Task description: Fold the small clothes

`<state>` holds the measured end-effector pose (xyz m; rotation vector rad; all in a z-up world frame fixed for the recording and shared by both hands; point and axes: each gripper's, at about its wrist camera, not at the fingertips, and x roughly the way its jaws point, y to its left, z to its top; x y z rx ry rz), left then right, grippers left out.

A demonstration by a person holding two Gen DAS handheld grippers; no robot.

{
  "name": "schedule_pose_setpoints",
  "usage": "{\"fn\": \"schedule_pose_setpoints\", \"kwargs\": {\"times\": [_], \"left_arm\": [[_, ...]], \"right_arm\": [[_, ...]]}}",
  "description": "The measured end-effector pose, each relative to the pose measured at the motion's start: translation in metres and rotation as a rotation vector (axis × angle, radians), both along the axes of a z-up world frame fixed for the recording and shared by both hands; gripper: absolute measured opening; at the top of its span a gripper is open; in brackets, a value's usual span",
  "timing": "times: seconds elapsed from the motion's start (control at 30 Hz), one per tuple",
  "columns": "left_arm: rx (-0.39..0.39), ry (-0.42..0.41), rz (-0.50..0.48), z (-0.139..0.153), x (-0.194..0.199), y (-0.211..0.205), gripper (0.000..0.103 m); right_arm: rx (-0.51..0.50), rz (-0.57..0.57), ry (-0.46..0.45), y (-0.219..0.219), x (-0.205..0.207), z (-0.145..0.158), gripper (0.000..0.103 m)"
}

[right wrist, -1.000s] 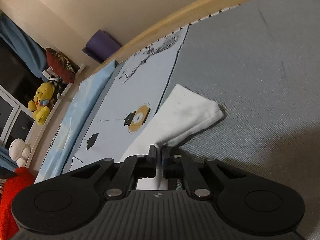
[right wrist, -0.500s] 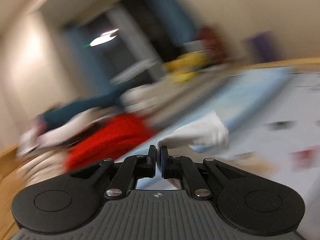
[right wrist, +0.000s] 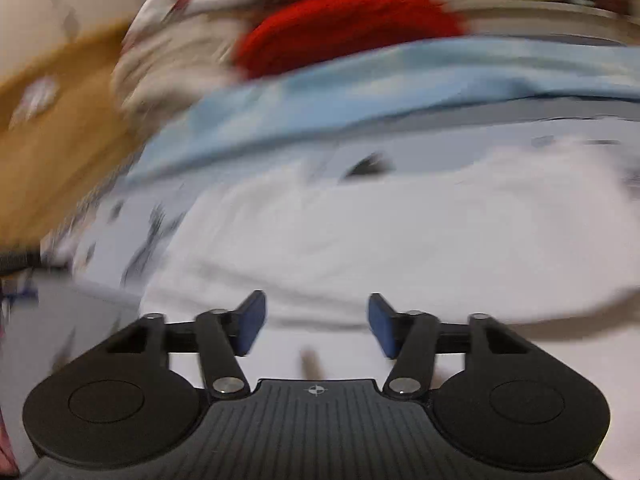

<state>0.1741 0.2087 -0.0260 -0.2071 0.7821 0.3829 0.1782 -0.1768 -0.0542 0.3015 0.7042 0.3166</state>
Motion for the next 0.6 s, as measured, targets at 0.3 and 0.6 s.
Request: {"fn": "schedule_pose_setpoints", "kwargs": {"times": [0.3,0.6], "left_arm": [[-0.081,-0.075,-0.236,0.007,0.016,-0.057,0.103],[-0.154,0.018,-0.454,-0.031,0.112,-0.123,0.093]], "right_arm": [[-0.068,-0.481,-0.045,-0.142,-0.025,0.02,0.064],[-0.108,-0.503,-0.014,-0.163,-0.015,0.008,0.063]]}}
